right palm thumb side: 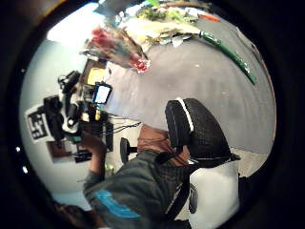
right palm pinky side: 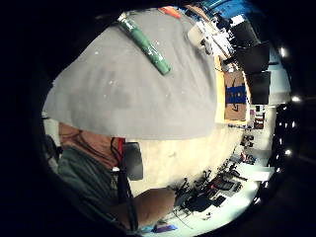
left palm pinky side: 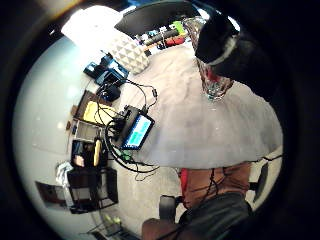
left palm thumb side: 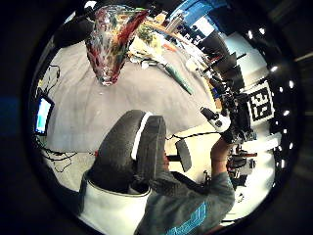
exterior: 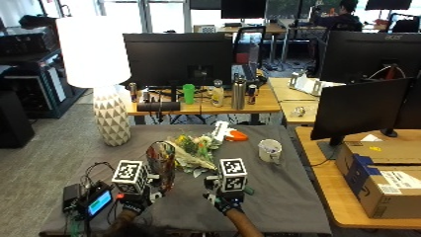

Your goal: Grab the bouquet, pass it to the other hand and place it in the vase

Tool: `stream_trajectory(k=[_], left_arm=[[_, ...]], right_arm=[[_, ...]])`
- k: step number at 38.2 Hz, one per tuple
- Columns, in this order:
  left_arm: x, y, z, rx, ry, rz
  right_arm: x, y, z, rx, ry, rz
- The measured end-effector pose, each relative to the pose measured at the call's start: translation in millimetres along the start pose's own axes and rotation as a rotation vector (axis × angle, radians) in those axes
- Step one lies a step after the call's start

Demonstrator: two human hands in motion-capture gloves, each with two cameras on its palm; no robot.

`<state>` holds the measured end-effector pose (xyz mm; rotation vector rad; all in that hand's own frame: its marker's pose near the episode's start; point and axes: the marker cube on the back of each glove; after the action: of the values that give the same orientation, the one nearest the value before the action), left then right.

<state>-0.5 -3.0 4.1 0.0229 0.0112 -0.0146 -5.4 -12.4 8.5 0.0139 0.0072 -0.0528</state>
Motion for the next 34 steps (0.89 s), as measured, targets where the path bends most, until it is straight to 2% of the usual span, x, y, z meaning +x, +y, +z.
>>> stream_trajectory(k=[4,13,23,30,34], left_arm=[[1.5,1.7,-2.9,0.0,0.001,0.006],[2.2,1.2,-6.9,0.061,-0.013,0.007],[14.3,0.7,-8.3,0.088,0.005,0.015],[21.0,-4.7,-4.3,0.117,0.009,0.032],[24.8,-8.5,-0.1,0.105,0.012,0.035]], right_arm=[[11.2,1.2,-3.3,-0.012,0.013,0.012],[70.6,-22.0,-0.9,0.044,0.011,0.098],[141.1,-63.9,30.3,0.123,-0.027,0.208],[173.7,-100.3,75.3,0.065,-0.071,0.252],[178.6,-110.6,95.9,-0.015,-0.098,0.267]])
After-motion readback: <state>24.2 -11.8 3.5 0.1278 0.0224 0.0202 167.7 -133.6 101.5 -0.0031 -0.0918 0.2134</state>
